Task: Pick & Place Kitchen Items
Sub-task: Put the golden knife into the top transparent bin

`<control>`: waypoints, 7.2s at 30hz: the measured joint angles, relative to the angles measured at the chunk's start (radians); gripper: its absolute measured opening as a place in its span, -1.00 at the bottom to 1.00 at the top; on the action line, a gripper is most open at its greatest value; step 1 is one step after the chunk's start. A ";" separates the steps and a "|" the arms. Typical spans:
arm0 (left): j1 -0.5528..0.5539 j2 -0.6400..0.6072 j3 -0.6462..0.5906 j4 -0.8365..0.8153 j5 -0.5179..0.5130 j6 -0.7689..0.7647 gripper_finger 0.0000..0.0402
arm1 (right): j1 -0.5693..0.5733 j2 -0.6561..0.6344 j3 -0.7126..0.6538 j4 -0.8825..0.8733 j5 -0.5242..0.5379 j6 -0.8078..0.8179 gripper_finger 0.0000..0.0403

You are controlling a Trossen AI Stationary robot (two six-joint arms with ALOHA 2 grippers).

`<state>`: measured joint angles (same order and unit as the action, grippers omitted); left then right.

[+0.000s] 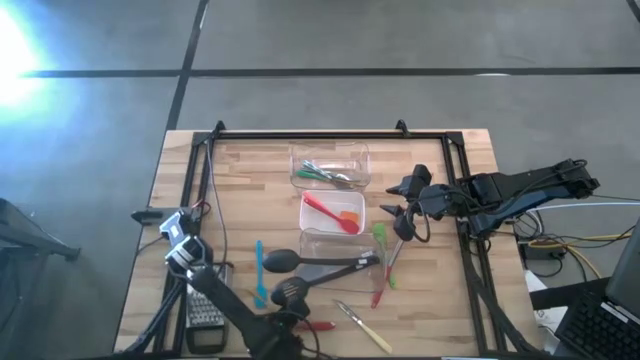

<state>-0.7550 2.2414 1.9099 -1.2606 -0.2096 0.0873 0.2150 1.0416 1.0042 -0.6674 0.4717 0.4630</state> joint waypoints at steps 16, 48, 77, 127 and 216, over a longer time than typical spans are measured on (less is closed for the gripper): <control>0.035 -0.002 -0.078 0.029 0.060 0.025 -0.27 | 0.000 0.000 0.000 0.000 0.000 -0.002 0.09; 0.064 -0.028 -0.078 -0.006 0.142 -0.058 -0.85 | 0.001 0.000 0.000 0.000 0.000 -0.002 0.09; -0.077 -0.354 0.160 -0.291 -0.244 -0.430 -0.85 | 0.001 0.000 -0.001 0.001 -0.008 0.001 0.09; 1.036 -0.861 -0.772 1.569 0.621 0.124 -0.85 | -0.109 -0.008 -0.308 0.971 -0.030 -0.545 0.09; 1.043 -1.244 -0.699 0.929 -0.053 0.048 0.50 | -0.685 1.123 0.962 -0.355 -0.604 -0.524 -0.94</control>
<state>0.2882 0.9977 1.2106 -0.3321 -0.2630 0.1349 -0.4698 2.1642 1.9667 -1.0228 -0.1322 -0.0608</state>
